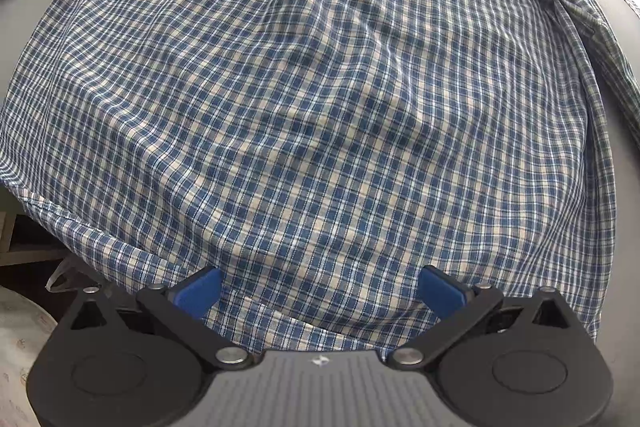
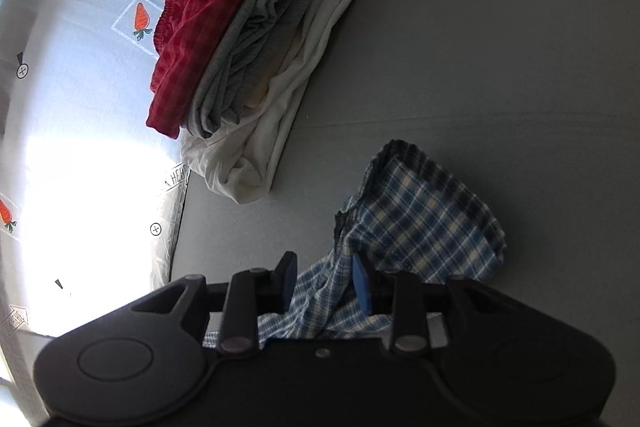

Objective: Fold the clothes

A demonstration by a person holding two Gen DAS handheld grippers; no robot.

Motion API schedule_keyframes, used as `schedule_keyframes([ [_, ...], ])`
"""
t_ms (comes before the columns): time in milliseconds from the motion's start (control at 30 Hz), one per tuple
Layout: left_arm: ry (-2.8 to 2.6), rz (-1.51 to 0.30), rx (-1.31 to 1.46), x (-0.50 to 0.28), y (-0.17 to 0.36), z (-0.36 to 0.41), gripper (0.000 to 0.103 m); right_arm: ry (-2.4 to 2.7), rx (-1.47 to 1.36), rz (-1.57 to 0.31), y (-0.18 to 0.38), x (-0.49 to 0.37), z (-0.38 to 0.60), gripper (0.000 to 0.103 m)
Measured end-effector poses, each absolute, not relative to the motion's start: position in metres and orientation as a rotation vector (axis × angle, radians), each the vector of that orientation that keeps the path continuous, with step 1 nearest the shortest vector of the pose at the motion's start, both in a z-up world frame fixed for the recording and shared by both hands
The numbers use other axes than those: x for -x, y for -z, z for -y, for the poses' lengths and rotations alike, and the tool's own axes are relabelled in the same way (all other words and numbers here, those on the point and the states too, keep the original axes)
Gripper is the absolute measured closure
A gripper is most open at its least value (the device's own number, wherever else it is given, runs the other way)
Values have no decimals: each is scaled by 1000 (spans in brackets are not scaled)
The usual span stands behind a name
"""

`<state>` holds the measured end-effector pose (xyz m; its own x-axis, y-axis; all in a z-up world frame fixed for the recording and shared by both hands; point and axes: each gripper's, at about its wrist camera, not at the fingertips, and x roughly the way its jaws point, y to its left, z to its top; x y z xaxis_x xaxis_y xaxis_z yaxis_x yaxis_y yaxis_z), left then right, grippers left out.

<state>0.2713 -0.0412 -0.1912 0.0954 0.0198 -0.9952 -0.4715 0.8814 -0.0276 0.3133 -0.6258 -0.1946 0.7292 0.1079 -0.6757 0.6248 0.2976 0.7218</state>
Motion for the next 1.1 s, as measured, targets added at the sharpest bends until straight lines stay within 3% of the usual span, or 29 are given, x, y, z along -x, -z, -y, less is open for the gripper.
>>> schedule_keyframes([
  [67,-377,-1438,361,-271,191,41,0,445,-1274,-767,205,-324,626,68],
  [167,-377,-1446,332,-279,192,48,0,470,-1270,-771,208,-336,626,80],
  [200,-377,-1450,323,-283,192,52,0,462,-1257,-763,206,-339,626,95],
  [233,-378,-1454,314,-287,193,56,0,441,-1236,-751,202,-342,625,101],
  [467,-375,-1462,309,-335,193,81,0,52,-1012,-374,119,-298,606,102],
  [533,-374,-1461,307,-350,195,97,0,65,-965,-426,124,-278,599,102],
  [667,-363,-1453,294,-333,197,93,0,248,-957,-719,182,-245,593,101],
  [767,-353,-1445,285,-334,194,103,0,322,-984,-790,199,-228,590,93],
  [867,-347,-1437,276,-345,194,100,0,385,-890,-766,184,-230,589,62],
  [967,-341,-1432,271,-327,192,101,0,450,-753,-748,168,-238,589,57],
  [1067,-338,-1421,265,-327,193,99,0,505,-578,-784,170,-254,594,45],
  [1100,-337,-1416,264,-324,192,100,0,522,-522,-802,172,-260,596,36],
])
